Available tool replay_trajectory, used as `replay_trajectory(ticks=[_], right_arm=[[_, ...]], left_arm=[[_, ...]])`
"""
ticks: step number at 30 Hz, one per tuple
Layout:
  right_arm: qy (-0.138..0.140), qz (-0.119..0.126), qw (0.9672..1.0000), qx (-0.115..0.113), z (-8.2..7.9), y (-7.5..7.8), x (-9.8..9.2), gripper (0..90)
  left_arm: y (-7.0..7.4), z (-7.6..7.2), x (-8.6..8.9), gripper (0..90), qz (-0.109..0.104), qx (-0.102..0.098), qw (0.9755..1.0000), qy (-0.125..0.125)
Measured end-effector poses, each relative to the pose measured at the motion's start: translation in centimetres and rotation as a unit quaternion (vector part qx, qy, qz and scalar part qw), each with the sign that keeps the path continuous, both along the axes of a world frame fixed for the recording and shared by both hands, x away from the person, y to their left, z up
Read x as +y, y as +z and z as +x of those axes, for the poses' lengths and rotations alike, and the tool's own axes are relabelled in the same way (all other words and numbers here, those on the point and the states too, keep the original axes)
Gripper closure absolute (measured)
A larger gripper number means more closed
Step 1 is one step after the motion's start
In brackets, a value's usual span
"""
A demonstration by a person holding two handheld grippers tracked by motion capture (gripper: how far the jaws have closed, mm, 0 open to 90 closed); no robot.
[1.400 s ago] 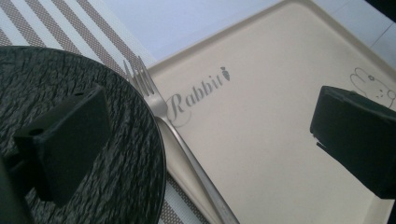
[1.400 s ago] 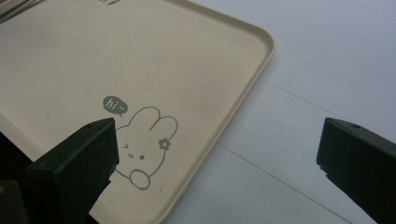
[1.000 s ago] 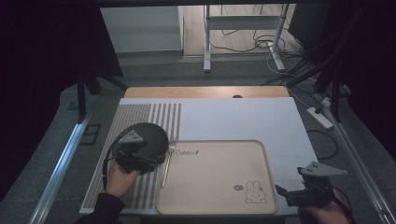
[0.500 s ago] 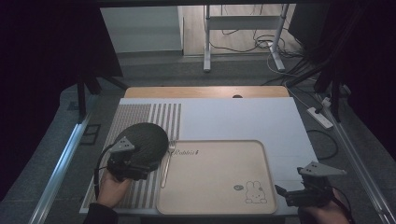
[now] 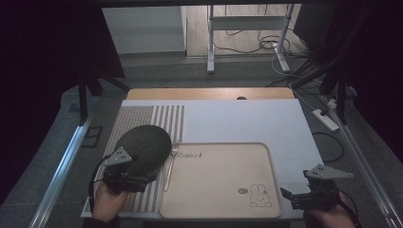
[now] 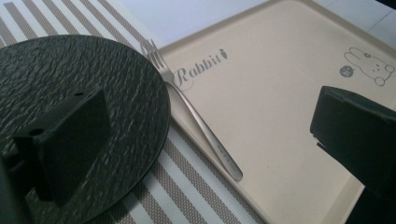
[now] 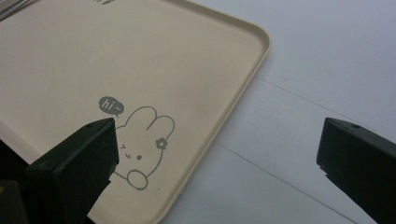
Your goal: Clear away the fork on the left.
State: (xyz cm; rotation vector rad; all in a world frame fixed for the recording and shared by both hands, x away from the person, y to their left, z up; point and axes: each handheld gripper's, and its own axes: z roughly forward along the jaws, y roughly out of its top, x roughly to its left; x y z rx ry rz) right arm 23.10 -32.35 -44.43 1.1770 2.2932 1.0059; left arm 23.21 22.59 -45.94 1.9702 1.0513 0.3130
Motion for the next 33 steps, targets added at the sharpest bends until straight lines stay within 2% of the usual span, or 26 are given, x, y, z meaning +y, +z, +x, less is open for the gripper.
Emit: replay_trajectory(ticks=[9, 13, 23, 29, 33], right_arm=[[-0.007, 0.011, 0.9999, -0.001, 0.0, 0.0, -0.2, 0.0], [-0.007, 0.011, 0.9999, 0.000, 0.0, 0.0, -0.2, 0.0], [-0.008, 0.006, 1.0000, 0.000, 0.0, 0.0, -0.2, 0.0], [-0.008, 0.006, 0.9999, 0.000, 0.1, 0.0, -0.2, 0.0], [-0.009, 0.006, 0.9999, 0.000, 0.1, 0.0, -0.2, 0.0]], left_arm=[[0.0, -1.5, 0.8, 0.0, -0.004, -0.008, 0.9999, 0.009], [0.0, -2.3, 1.3, 0.0, -0.013, -0.013, 0.9997, 0.013], [-0.3, -3.9, 2.4, 0.0, -0.018, -0.018, 0.9992, 0.030], [-0.5, -4.6, 2.6, 0.0, -0.013, -0.023, 0.9989, 0.038], [-0.8, -5.0, 2.7, 0.0, -0.006, -0.019, 0.9989, 0.043]])
